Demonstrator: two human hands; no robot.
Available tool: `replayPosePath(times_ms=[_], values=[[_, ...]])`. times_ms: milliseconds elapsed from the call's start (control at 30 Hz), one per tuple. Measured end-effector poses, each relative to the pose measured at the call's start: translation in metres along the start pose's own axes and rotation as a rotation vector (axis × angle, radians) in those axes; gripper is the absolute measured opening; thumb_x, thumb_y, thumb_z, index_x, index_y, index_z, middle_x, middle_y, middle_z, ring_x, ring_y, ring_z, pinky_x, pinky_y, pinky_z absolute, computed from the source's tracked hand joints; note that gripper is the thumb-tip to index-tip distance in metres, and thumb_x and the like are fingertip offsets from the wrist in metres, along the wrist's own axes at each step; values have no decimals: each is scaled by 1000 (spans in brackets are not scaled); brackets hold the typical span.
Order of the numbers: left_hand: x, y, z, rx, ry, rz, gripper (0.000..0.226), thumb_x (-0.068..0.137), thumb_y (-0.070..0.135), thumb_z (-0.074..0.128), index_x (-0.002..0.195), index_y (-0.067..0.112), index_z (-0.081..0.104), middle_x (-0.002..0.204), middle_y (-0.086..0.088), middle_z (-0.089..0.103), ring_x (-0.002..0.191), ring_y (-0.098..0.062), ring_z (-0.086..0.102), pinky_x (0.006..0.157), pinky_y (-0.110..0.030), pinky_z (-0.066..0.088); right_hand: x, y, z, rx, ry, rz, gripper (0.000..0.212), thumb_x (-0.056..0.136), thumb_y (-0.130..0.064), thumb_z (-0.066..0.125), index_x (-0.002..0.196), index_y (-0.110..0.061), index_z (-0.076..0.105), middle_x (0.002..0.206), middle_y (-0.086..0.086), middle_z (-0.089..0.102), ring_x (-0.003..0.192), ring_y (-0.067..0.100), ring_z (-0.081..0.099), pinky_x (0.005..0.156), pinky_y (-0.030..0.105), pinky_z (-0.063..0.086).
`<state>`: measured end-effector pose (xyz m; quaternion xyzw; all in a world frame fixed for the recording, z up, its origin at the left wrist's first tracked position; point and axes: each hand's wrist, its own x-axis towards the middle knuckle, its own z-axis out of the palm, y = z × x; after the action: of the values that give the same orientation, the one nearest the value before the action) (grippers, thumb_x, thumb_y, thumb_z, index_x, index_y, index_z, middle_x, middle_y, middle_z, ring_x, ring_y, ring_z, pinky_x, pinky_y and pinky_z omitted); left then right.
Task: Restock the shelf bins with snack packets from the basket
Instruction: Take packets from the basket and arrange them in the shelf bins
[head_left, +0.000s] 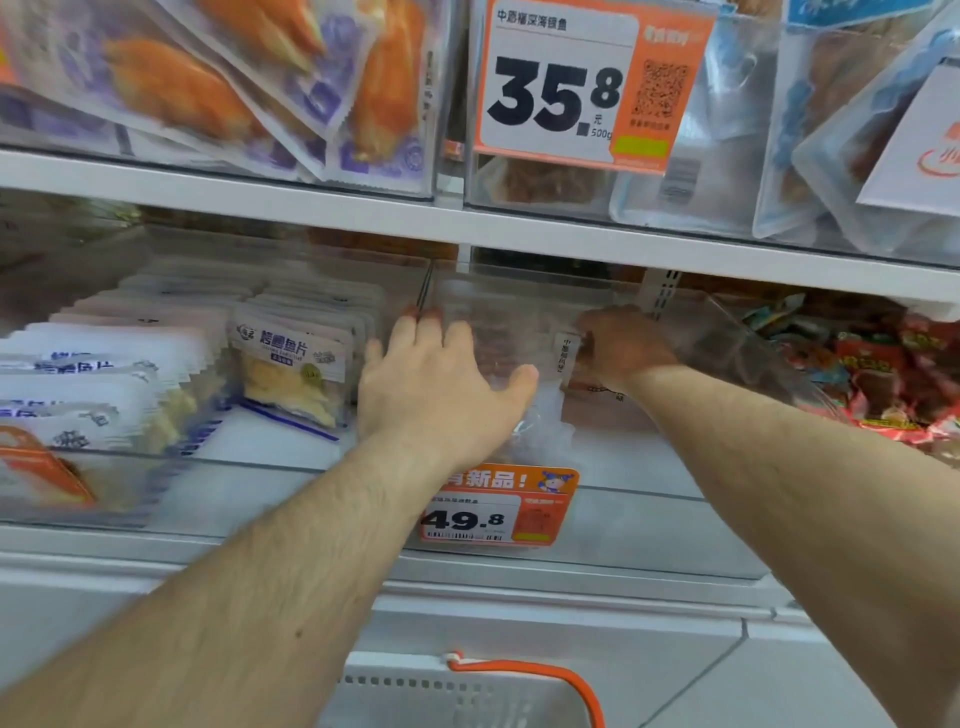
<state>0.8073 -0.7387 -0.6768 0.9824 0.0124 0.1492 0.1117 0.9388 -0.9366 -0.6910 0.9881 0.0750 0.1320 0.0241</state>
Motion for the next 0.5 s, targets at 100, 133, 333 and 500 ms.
replayPosePath(times_ms=[100,133,333,500], values=[[0,0,-1,-4,1,-2,81,85,76,25,142,20,41,144,-3,44,137,-24,31,113,-48,28,3,1,2,20,-19,-16,11,91,-25,62,102,-24,63,101,2,67,93,26,62,82,37,50],[0,0,-1,-6,1,-2,81,85,76,25,141,20,42,144,-3,44,137,-24,31,113,-48,29,4,1,3,19,-20,-14,8,91,-25,62,99,-25,63,100,1,67,91,27,61,78,36,48],[-1,1,-2,-22,2,5,79,86,75,27,141,20,42,144,-2,44,137,-22,31,114,-48,28,5,2,1,16,1,1,14,89,-35,66,97,-25,62,96,0,65,91,25,60,81,35,49],[0,0,-1,-24,5,3,80,86,75,27,141,19,41,144,-3,44,137,-23,32,114,-48,28,0,7,-4,8,32,6,21,87,-37,69,100,-22,62,98,1,64,90,22,60,86,38,53]])
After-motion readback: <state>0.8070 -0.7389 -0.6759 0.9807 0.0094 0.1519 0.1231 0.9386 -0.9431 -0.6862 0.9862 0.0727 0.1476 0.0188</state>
